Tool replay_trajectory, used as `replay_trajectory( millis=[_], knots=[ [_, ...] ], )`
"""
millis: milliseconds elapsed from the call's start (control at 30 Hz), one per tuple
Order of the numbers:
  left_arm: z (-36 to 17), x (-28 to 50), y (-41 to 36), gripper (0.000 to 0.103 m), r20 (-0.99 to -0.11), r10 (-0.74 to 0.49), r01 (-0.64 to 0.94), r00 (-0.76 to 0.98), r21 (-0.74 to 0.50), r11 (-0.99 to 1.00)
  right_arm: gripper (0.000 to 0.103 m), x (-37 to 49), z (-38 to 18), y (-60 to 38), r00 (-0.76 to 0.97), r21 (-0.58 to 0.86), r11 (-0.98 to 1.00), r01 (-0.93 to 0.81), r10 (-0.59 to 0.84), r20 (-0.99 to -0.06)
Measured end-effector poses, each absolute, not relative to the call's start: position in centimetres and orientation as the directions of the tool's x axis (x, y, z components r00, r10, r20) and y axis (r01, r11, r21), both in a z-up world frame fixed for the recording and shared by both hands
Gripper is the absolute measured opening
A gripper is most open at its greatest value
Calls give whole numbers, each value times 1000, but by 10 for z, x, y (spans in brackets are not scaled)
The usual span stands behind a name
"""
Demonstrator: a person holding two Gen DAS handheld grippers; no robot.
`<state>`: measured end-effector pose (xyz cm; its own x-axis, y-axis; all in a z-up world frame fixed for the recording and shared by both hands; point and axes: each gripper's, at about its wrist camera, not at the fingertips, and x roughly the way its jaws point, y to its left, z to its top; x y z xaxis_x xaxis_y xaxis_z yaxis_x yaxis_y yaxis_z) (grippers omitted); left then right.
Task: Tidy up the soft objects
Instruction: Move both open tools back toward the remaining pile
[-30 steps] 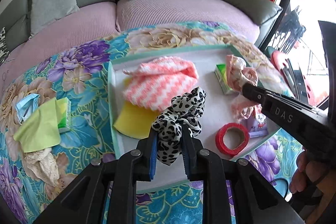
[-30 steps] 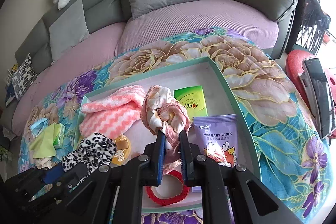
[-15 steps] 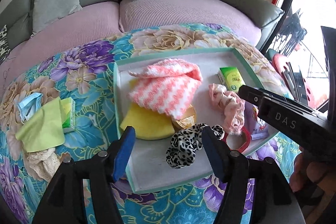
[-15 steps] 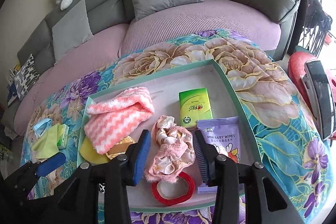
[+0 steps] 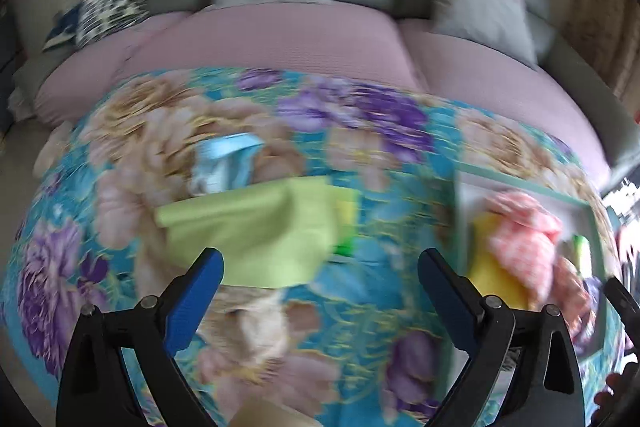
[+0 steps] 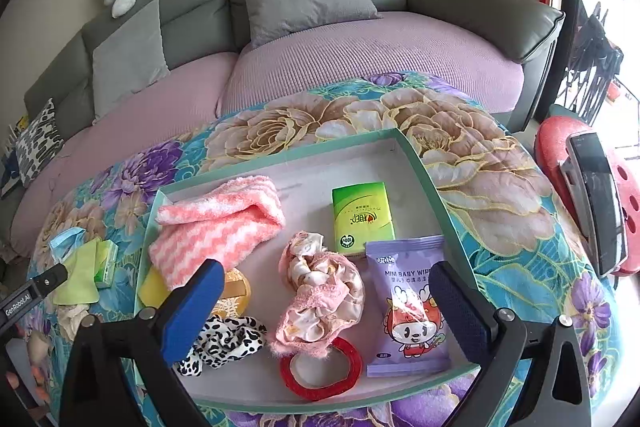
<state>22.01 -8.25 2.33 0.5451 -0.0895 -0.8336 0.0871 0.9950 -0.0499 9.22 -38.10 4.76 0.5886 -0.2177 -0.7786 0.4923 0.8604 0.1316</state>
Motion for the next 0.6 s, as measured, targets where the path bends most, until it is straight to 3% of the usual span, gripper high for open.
replay_trajectory(
  millis=[267, 433, 600],
  knots=[
    [27, 229, 12, 98, -818, 9, -181, 576, -116, 977, 103, 105, 64, -351, 644, 128, 894, 430, -204, -737],
    [33, 227, 41, 99, -802, 35, -230, 597, -129, 964, 103, 129, 76, -297, 711, 149, 949, 278, -99, -697],
    [29, 229, 59, 99, -806, 38, -245, 590, -134, 960, 103, 154, 66, -237, 695, 177, 977, 123, 43, -718]
  ],
)
